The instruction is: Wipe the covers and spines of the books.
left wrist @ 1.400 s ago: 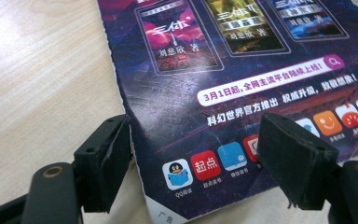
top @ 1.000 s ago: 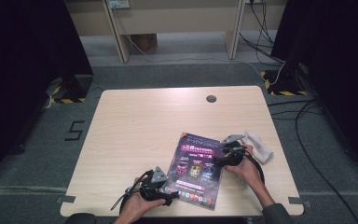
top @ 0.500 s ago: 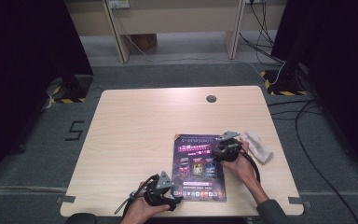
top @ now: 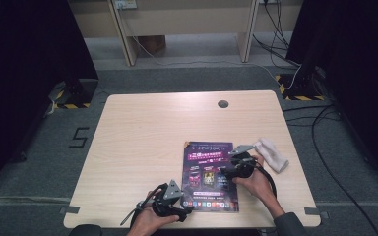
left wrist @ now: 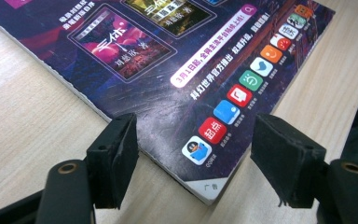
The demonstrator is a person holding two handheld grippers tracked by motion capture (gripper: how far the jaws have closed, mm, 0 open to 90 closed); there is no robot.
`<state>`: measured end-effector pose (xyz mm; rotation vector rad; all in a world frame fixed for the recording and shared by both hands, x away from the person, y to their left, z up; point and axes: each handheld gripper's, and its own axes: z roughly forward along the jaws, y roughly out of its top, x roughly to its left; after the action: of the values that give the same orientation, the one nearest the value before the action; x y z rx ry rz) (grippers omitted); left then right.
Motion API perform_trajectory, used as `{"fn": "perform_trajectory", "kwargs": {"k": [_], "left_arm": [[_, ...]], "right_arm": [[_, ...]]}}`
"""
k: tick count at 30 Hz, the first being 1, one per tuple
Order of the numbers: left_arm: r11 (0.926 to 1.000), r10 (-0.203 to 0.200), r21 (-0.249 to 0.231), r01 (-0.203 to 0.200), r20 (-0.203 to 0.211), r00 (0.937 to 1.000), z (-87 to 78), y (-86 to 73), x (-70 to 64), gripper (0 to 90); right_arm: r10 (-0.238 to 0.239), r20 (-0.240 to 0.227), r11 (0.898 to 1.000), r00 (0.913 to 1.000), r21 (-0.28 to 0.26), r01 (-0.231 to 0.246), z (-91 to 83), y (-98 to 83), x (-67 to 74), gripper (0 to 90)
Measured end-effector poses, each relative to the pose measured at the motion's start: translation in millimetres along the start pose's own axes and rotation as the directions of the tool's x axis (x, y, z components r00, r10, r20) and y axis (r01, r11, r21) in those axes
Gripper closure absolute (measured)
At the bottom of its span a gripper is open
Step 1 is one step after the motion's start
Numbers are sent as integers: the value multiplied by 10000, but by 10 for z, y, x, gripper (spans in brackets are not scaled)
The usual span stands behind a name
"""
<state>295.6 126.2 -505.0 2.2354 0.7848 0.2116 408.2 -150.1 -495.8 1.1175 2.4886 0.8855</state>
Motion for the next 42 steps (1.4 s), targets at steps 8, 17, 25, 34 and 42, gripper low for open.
{"fn": "perform_trajectory", "kwargs": {"k": [8,17,25,34,42], "left_arm": [[9999,38,-97,-35,233,9997,21,6,-64,323],[9936,-602,-964,596,-37,9982,-76,34,63,292],[9962,-625,-627,600,-380,9973,-6,37,133,292],[9999,112,122,-106,-537,9985,-25,-9,78,309],[9998,162,146,-155,-444,9989,-19,-9,92,313]], "right_arm": [[-87,152,10000,9998,-33,88,16,11,-1,341],[44,162,9999,9999,-111,-43,23,-4,-15,327],[50,158,9999,9999,-104,-48,25,-2,-17,326],[6,45,9999,10000,-123,-5,-50,7,-14,340],[520,833,9969,9952,-626,-469,-388,-2,-287,344]]}}
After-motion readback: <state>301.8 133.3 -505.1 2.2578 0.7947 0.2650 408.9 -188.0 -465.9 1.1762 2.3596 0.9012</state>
